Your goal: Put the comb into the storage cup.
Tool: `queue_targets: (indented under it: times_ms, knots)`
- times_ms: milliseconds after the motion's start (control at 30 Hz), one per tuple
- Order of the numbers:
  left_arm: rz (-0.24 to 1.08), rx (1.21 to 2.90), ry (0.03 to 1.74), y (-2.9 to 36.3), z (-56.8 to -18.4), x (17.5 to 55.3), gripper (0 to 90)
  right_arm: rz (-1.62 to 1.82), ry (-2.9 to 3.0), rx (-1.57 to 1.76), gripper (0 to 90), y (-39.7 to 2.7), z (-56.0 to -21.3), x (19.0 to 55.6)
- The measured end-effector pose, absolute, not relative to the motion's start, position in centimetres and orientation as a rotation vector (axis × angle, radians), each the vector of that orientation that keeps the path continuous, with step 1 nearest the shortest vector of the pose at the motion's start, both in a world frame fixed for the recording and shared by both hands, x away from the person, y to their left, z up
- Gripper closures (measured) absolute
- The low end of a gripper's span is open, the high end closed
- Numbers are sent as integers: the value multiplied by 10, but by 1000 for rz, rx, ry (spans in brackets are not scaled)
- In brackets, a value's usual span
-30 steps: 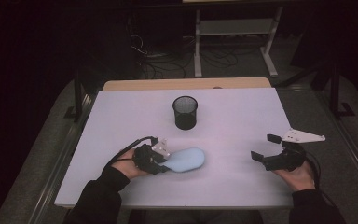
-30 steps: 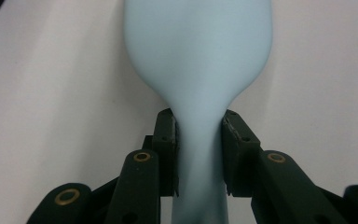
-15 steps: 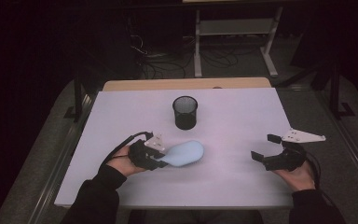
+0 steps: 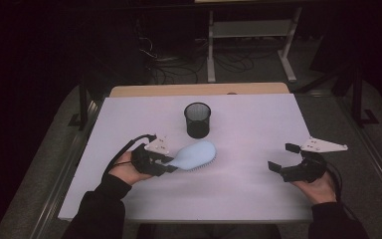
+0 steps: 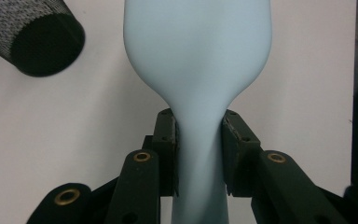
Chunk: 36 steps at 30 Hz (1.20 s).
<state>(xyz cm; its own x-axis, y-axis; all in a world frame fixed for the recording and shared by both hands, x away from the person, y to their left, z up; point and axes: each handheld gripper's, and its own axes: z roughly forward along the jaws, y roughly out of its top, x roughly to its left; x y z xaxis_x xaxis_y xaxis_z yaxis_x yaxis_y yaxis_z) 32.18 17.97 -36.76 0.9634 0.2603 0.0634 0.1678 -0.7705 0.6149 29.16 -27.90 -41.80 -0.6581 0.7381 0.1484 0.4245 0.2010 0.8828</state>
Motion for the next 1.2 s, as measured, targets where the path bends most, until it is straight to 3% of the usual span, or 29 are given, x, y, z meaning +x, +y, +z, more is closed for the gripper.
queue_targets:
  times_ms: [533,1200]
  knots:
    - [253,2371,313,184,-353,322,703,1452,2175,1100,0,-279,-415,292]
    - [335,2289,314,178,-338,319,703,1502,2229,1027,0,-262,-385,290]
